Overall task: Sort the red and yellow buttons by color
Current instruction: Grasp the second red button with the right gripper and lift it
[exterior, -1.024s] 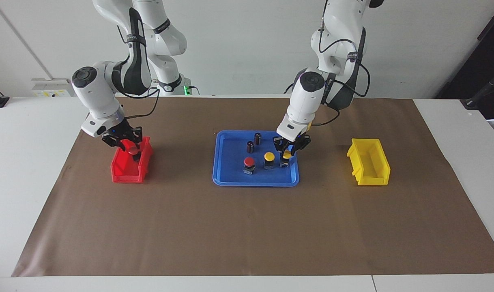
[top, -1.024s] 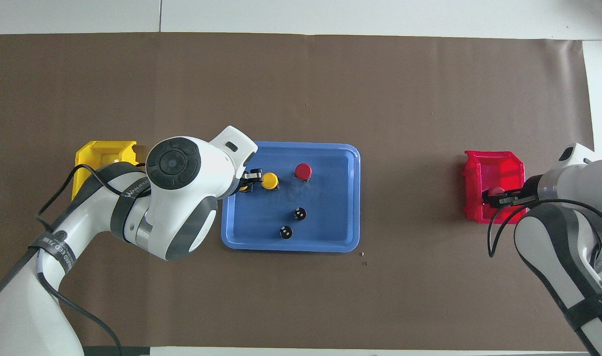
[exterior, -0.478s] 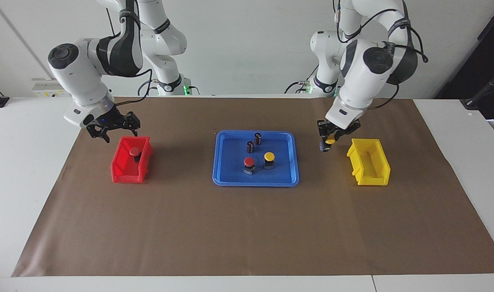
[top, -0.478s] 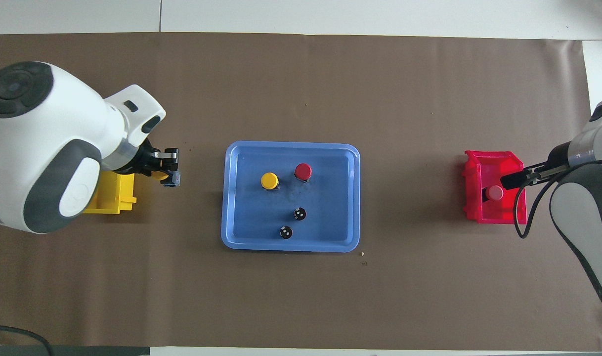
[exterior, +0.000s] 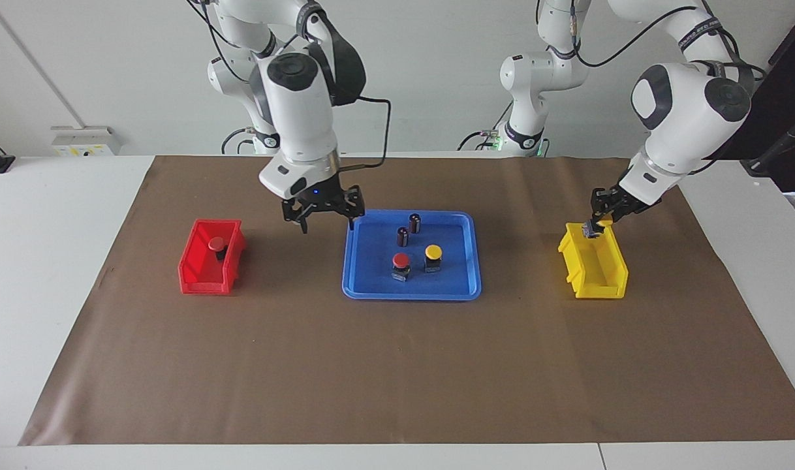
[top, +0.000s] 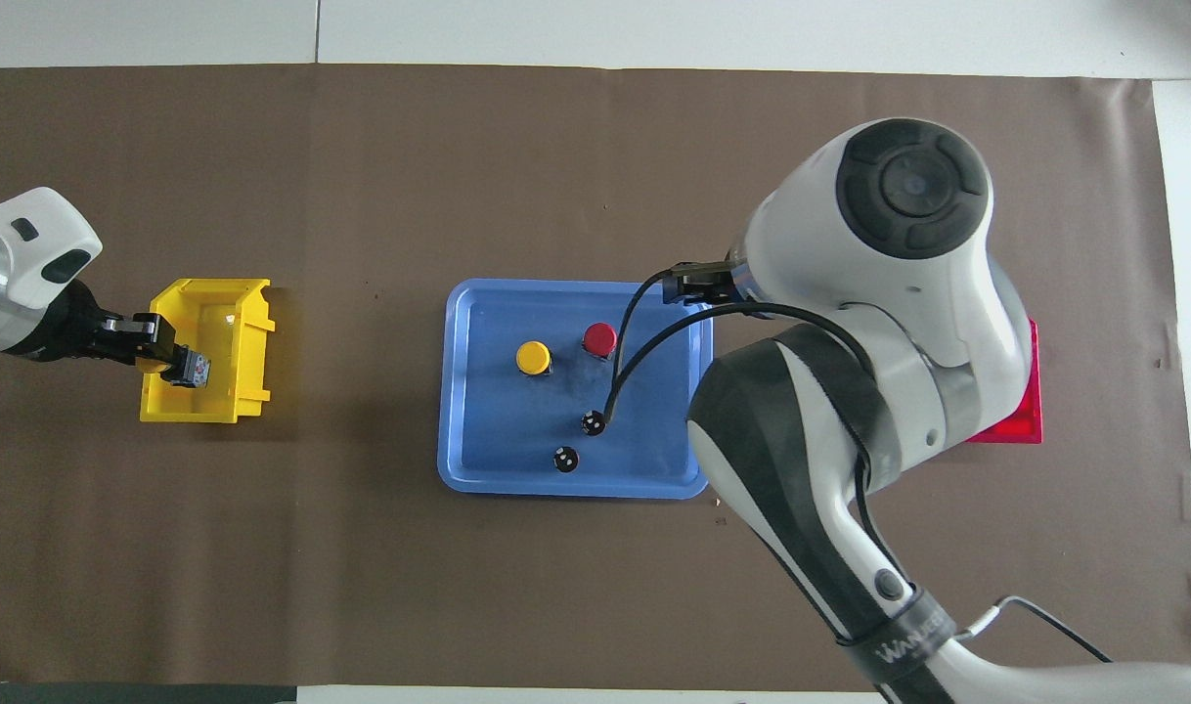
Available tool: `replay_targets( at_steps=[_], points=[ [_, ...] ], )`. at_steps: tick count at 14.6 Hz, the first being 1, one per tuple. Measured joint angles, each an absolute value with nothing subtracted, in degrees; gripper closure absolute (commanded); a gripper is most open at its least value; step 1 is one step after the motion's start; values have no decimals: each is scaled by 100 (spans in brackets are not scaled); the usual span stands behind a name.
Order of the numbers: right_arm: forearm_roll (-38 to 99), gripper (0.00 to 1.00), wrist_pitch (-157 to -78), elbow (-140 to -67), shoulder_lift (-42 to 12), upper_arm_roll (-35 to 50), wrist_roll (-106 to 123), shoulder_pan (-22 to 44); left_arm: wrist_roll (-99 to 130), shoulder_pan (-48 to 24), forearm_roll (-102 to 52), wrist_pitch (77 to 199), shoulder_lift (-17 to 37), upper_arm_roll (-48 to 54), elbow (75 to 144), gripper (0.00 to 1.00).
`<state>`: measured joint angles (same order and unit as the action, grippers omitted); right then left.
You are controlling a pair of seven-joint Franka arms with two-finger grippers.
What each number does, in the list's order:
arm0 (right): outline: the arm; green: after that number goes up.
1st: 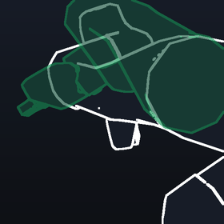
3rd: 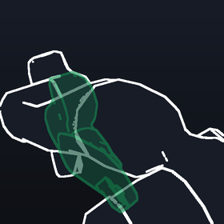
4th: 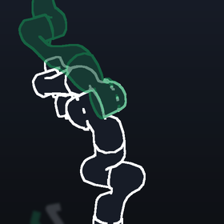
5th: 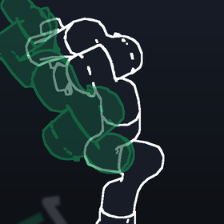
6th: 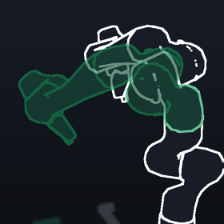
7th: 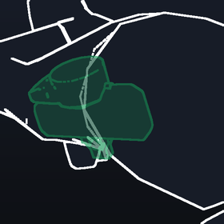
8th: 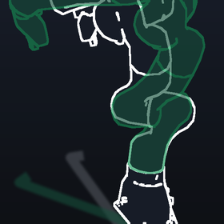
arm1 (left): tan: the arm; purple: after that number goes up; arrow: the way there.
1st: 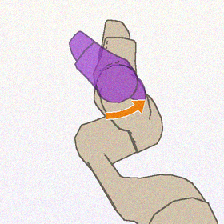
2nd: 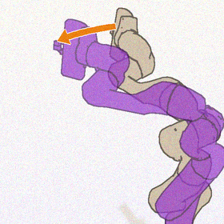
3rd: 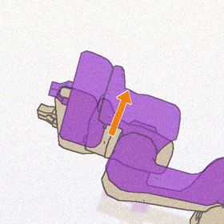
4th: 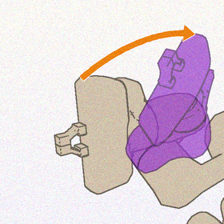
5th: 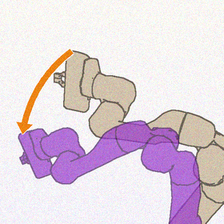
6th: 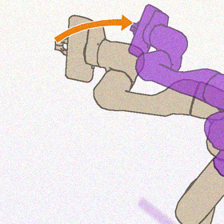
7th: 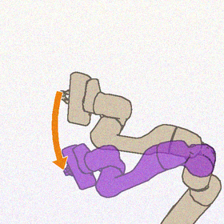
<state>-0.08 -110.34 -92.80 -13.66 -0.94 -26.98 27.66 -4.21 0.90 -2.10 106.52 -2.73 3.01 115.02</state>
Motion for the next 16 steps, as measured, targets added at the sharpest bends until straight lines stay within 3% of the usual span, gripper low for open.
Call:
replay_targets(
  at_steps=[5,9,12,13,14,16],
  points=[
    [-34,0,-11632,-8318,-2845,-113,-3326,3214,-496,175,-210,11584,-373,305,12261,99],
    [-34,7,-11813,-8300,-3104,-115,-3475,3360,-501,192,-210,12322,-313,305,12806,94],
    [-34,11,-11817,-8448,-3119,-120,-3519,3469,-504,192,-210,12404,-266,305,12855,73],
    [-34,13,-11837,-8524,-3119,-122,-3520,3473,-508,192,-210,12405,-266,306,12855,57],
    [-34,14,-11865,-8591,-3119,-128,-3520,3473,-520,193,-210,12406,-266,306,12854,48],
    [-34,18,-11906,-8673,-3112,-131,-3520,3479,-560,224,-210,12406,-259,305,12855,42]
  ],
)
